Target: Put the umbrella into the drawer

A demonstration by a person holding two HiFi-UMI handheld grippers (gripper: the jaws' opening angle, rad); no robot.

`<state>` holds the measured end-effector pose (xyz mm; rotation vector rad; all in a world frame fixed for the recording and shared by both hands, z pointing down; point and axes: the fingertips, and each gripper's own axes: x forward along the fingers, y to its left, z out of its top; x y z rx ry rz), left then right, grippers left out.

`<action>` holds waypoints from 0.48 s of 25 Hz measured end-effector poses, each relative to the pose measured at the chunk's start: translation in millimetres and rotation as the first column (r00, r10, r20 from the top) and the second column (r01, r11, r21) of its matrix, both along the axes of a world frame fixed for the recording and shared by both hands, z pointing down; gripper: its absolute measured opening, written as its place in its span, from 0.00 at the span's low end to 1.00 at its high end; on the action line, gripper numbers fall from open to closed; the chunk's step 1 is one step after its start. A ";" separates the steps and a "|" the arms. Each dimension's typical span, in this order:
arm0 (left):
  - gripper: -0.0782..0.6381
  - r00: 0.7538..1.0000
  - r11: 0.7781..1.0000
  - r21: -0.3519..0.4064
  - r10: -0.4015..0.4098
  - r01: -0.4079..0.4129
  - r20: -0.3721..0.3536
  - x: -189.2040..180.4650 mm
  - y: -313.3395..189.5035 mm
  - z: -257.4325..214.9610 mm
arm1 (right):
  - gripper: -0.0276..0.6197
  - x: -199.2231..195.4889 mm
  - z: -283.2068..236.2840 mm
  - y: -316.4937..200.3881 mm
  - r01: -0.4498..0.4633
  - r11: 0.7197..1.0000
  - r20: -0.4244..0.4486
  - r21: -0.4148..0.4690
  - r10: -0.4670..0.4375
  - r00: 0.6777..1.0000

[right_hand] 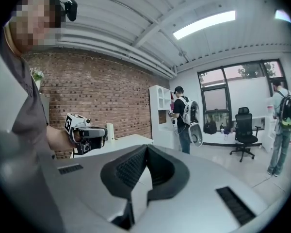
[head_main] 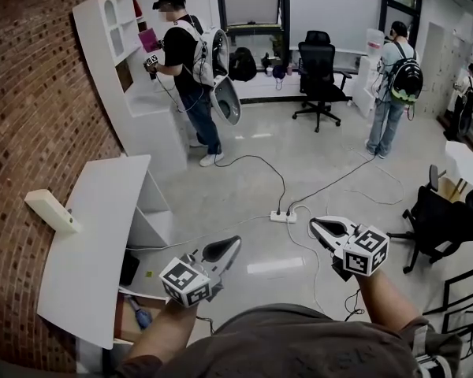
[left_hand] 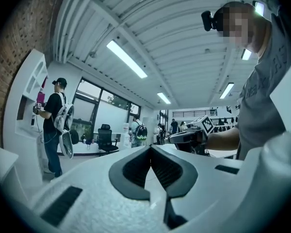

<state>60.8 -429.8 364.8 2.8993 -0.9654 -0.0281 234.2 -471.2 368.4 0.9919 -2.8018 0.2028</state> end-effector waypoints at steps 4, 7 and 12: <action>0.12 1.000 1.000 -0.011 -0.018 0.018 -0.010 -3.3 2.7 5.1 | 0.03 1.9 5.6 -2.1 -0.004 1.000 -0.001 -0.019 0.004 1.000; 0.12 0.999 0.999 -0.019 -0.031 0.031 -0.019 -6.8 2.4 4.4 | 0.03 -1.1 10.2 -4.0 0.004 1.000 -0.010 -0.027 -0.004 1.000; 0.12 0.999 0.999 -0.020 -0.033 0.033 -0.030 -12.6 3.8 1.9 | 0.03 -11.8 13.8 -4.7 0.029 0.999 -0.027 -0.025 -0.030 0.999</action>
